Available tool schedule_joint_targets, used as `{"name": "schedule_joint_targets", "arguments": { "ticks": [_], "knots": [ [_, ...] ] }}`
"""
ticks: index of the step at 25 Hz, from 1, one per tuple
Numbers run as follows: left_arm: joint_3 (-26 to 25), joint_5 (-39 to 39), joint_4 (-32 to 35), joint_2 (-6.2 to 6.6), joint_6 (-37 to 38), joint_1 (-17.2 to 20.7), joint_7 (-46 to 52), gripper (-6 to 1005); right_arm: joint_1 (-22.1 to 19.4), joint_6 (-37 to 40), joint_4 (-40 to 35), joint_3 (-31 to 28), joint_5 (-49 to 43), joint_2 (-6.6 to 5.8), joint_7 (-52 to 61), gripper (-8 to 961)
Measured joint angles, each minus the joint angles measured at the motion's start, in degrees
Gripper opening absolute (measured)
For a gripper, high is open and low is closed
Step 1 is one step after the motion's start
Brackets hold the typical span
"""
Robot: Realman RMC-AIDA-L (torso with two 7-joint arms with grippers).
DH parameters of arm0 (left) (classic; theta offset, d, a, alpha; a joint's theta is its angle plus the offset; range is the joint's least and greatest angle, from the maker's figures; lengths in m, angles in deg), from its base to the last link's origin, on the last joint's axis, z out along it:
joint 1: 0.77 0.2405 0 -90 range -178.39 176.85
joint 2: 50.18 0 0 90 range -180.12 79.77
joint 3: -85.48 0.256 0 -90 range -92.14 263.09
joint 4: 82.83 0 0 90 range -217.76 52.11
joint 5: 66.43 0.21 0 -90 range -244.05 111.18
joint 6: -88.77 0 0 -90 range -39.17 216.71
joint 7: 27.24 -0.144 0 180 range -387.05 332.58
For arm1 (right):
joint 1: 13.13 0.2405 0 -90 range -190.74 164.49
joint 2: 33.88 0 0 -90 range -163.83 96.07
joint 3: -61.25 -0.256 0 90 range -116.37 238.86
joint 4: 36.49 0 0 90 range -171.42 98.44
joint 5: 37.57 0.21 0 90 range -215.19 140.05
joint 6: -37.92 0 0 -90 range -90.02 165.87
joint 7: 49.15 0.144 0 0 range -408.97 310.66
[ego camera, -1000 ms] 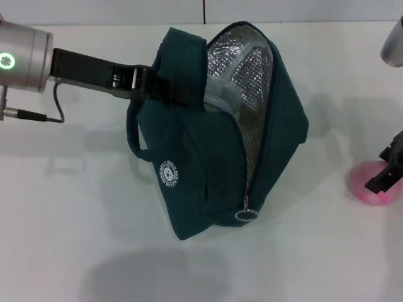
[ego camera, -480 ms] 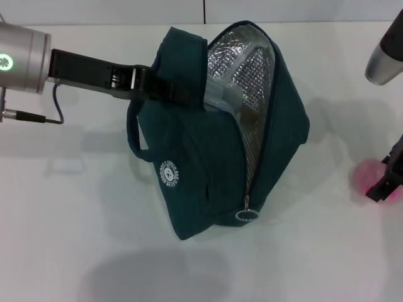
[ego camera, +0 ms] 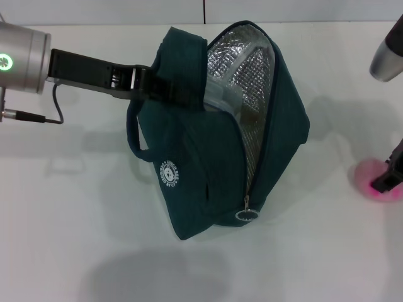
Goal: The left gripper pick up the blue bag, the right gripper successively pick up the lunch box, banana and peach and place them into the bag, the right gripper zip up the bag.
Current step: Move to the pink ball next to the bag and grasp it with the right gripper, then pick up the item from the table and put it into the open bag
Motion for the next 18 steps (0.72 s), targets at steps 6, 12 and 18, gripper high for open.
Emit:
{"name": "schedule_joint_targets", "arguments": {
  "ticks": [6, 12, 18],
  "knots": [
    [0.2, -0.4, 0.0, 0.10, 0.1, 0.1, 0.0, 35, -0.5, 0.4, -3.3, -9.0, 0.0, -0.51, 0.1, 344],
    [0.1, -0.5, 0.0, 0.20, 0.1, 0.3, -0.2, 35, -2.2, 0.2, -10.1, -20.3, 4.9, -1.24, -1.0, 262],
    [0.2, -0.6, 0.0, 0.12, 0.2, 0.3, -0.2, 36, -7.0, 0.1, -13.5, -27.7, 32.1, -1.28, -9.1, 231]
  ]
}}
